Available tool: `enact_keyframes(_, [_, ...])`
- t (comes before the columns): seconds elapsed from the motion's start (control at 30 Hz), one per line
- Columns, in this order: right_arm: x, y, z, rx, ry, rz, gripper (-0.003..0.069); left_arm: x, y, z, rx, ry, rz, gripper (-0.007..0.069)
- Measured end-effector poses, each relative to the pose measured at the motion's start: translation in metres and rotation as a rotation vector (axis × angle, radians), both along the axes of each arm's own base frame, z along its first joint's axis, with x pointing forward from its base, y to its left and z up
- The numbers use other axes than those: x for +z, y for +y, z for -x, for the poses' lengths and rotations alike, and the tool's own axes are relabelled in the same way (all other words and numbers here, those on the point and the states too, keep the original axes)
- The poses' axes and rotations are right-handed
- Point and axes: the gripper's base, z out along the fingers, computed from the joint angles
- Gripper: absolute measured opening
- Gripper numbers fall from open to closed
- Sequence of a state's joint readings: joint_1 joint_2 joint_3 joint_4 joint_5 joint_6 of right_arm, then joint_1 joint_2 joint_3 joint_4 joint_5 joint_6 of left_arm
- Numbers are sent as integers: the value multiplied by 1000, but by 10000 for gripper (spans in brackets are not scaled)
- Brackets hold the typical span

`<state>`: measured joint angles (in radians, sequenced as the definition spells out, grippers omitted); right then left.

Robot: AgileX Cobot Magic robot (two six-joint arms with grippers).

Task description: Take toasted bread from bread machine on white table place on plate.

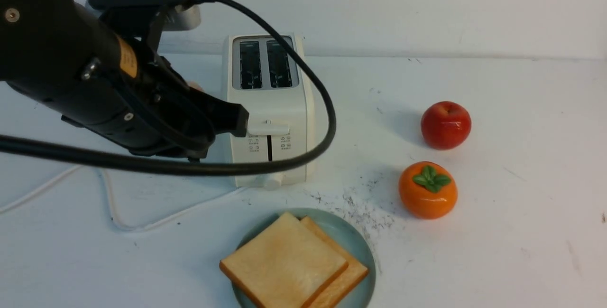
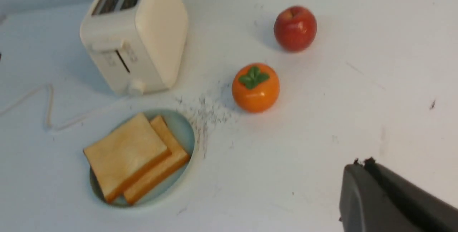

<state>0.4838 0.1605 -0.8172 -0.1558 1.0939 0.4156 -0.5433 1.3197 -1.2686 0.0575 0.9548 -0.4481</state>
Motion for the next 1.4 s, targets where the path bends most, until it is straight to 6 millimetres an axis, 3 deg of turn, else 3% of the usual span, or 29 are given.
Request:
enact_keyframes(0.23, [-48, 27, -44, 39, -133, -93, -14, 0, 0, 0, 0, -1, 3, -14])
enact_keyframes(0.4, [-64, 38, -57, 83, -265, -146, -10, 0, 0, 0, 0, -1, 3, -14])
enact_keyframes(0.73, [-78, 41, -59, 144, -287, 49, -9, 0, 0, 0, 0, -1, 3, -14])
enact_keyframes(1.4, [-83, 50, -54, 243, -220, 10, 3, 0, 0, 0, 0, -1, 3, -13])
